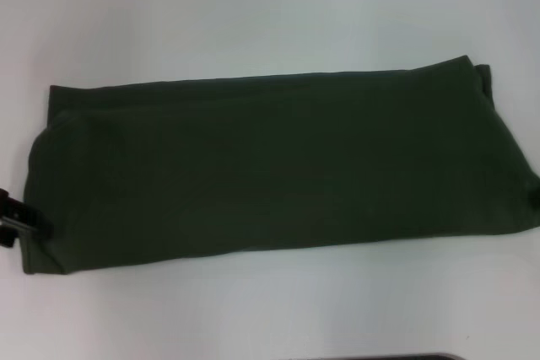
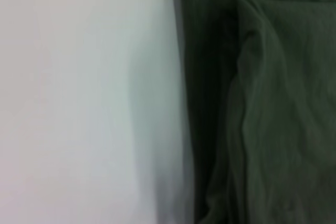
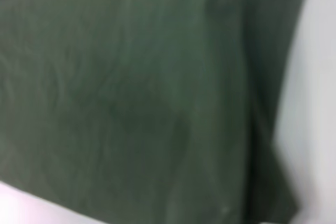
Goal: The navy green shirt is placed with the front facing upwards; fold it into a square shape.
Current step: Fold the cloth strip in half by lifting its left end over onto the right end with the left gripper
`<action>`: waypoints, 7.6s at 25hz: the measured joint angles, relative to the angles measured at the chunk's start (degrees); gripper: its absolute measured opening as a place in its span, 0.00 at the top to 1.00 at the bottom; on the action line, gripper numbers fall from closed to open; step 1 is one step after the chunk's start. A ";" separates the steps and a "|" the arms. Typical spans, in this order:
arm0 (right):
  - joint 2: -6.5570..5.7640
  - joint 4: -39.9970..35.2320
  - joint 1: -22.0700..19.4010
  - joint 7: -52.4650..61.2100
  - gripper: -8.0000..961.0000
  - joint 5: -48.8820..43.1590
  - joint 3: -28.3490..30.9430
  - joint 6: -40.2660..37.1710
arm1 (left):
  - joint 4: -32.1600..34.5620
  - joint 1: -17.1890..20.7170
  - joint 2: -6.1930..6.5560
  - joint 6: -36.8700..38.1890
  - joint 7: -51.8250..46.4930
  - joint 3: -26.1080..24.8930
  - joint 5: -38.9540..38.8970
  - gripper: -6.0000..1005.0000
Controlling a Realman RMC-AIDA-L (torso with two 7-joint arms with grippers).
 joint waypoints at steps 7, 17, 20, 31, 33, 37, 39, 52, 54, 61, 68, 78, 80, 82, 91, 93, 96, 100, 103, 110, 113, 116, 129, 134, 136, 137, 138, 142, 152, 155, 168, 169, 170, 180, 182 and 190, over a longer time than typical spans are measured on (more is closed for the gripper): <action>-3.16 -1.36 0.73 -1.29 0.27 3.12 6.29 -2.54 | 8.30 0.57 0.36 4.41 0.92 -5.86 0.79 0.30; -0.91 4.21 3.85 -8.77 0.24 15.33 5.59 -3.03 | 7.58 0.80 -0.31 7.07 11.61 -14.12 -12.39 0.30; -0.18 7.93 5.77 -11.21 0.24 15.57 5.16 -2.23 | 2.10 1.70 -1.35 7.38 21.79 -18.26 -22.57 0.30; -0.15 9.99 7.53 -10.99 0.25 15.39 3.42 0.15 | -4.03 3.20 -0.90 3.83 27.69 -16.20 -27.91 0.30; -0.20 10.04 7.48 -10.99 0.25 15.40 3.41 0.16 | -5.08 3.18 0.97 4.43 23.02 -11.76 -27.24 0.30; -0.23 10.15 7.59 -10.99 0.25 15.35 3.37 0.26 | -5.31 3.05 1.13 4.50 21.63 -10.99 -27.02 0.31; -0.16 10.16 7.56 -10.99 0.25 15.31 3.37 0.25 | -5.39 3.15 0.98 4.43 21.45 -10.57 -26.84 0.30; -0.15 10.24 7.30 -10.64 0.25 15.30 3.39 0.23 | -2.29 1.12 3.65 -1.42 4.34 -10.25 -12.85 0.15; -0.16 10.24 7.30 -10.52 0.25 15.30 3.39 0.25 | -2.48 0.67 4.11 -1.49 3.02 -10.23 -12.50 0.15; -0.18 10.24 7.41 -10.29 0.25 15.31 3.39 0.30 | -6.70 -2.64 4.93 -2.59 0.72 -9.99 -5.61 0.15; -0.18 10.24 7.44 -10.18 0.25 15.32 3.39 0.30 | -8.11 -3.63 5.43 -4.24 -2.06 -9.90 -4.62 0.15; -0.22 10.24 7.37 -9.68 0.25 15.32 3.39 0.34 | -11.48 -4.63 5.47 -8.86 -2.95 -9.82 -1.66 0.15; -0.26 10.24 7.37 -9.67 0.25 15.32 3.39 0.37 | -11.72 -4.64 5.51 -9.14 -2.94 -9.82 -1.64 0.15; -0.27 10.24 7.36 -9.66 0.25 15.32 3.39 0.38 | -11.75 -4.65 5.54 -9.33 -2.94 -9.82 -1.48 0.15; -0.27 10.24 7.48 -9.33 0.25 15.32 3.39 0.39 | -11.51 -4.75 5.69 -9.71 -3.00 -9.82 0.18 0.15; -0.27 10.24 7.48 -9.32 0.25 15.32 3.39 0.38 | -11.64 -4.75 5.72 -9.73 -2.99 -9.82 0.18 0.15; -0.27 10.23 7.43 -9.29 0.25 15.32 3.39 0.38 | -11.77 -4.75 5.67 -9.81 -2.92 -9.82 0.18 0.15; -0.34 10.24 7.42 -9.24 0.25 15.32 3.39 0.38 | -11.81 -4.75 5.50 -9.96 -2.95 -9.82 0.18 0.15; -0.36 10.24 7.42 -9.18 0.25 15.32 3.39 0.38 | -12.37 -4.82 5.49 -10.26 -3.04 -9.82 0.18 0.15; -0.47 10.24 7.25 -8.82 0.25 15.32 3.39 0.38 | -13.83 -4.94 5.74 -11.41 -3.01 -9.82 0.15 0.15; -0.53 10.24 7.24 -8.79 0.25 15.32 3.39 0.38 | -13.98 -4.94 5.58 -11.62 -2.93 -9.82 0.14 0.15; -0.53 10.24 7.29 -8.79 0.25 15.32 3.39 0.38 | -14.03 -4.94 5.45 -11.63 -2.80 -9.82 0.14 0.15; -0.53 10.24 7.38 -8.80 0.25 15.32 3.39 0.38 | -15.02 -5.42 4.82 -11.36 -2.49 -9.73 -0.10 0.15; -0.57 10.23 7.34 -8.85 0.25 15.32 3.38 0.38 | -15.55 -5.91 4.56 -11.25 -2.28 -9.73 -0.20 0.15; -0.61 10.24 7.33 -8.86 0.25 15.32 3.34 0.38 | -15.59 -6.10 4.26 -11.34 -2.20 -9.73 -0.07 0.15; -0.61 10.24 7.33 -8.87 0.25 15.32 3.33 0.38 | -15.59 -6.20 4.19 -11.38 -2.17 -9.73 -0.02 0.15; -0.61 10.23 7.34 -8.87 0.25 15.32 3.32 0.38 | -15.61 -6.29 4.15 -11.45 -2.13 -9.73 0.02 0.15; -0.62 10.24 7.36 -8.88 0.25 15.32 3.30 0.38 | -16.28 -6.60 4.11 -11.67 -2.01 -9.65 0.07 0.15; -0.62 10.23 7.24 -8.98 0.25 15.32 3.30 0.38 | -17.21 -7.54 3.44 -11.85 -1.27 -9.57 0.14 0.15; -0.62 10.24 7.24 -8.97 0.25 15.32 3.30 0.38 | -17.42 -7.92 3.10 -11.70 -1.11 -9.15 0.14 0.17; -0.62 10.23 7.33 -8.85 0.25 15.32 3.30 0.00 | -15.52 -8.40 2.05 -9.85 0.58 -6.63 -0.99 0.25; -0.62 10.24 7.35 -8.84 0.25 15.32 3.30 -0.01 | -15.40 -8.42 1.98 -9.63 0.63 -6.33 -0.99 0.26; -0.62 10.24 7.38 -8.84 0.25 15.32 3.30 -0.01 | -15.27 -8.43 1.95 -9.52 0.68 -6.20 -0.99 0.27; -0.61 10.24 7.50 -8.72 0.25 15.32 3.30 -0.19 | -14.92 -8.36 1.90 -8.91 0.95 -6.13 -1.09 0.63; -0.62 10.24 7.51 -8.69 0.25 15.32 3.30 -0.19 | -14.96 -8.38 1.90 -8.90 1.00 -6.13 -1.09 0.70; -0.61 10.23 7.48 -8.40 0.25 15.32 3.30 -0.03 | -14.79 -8.20 1.95 -6.27 2.42 -6.95 -2.39 0.95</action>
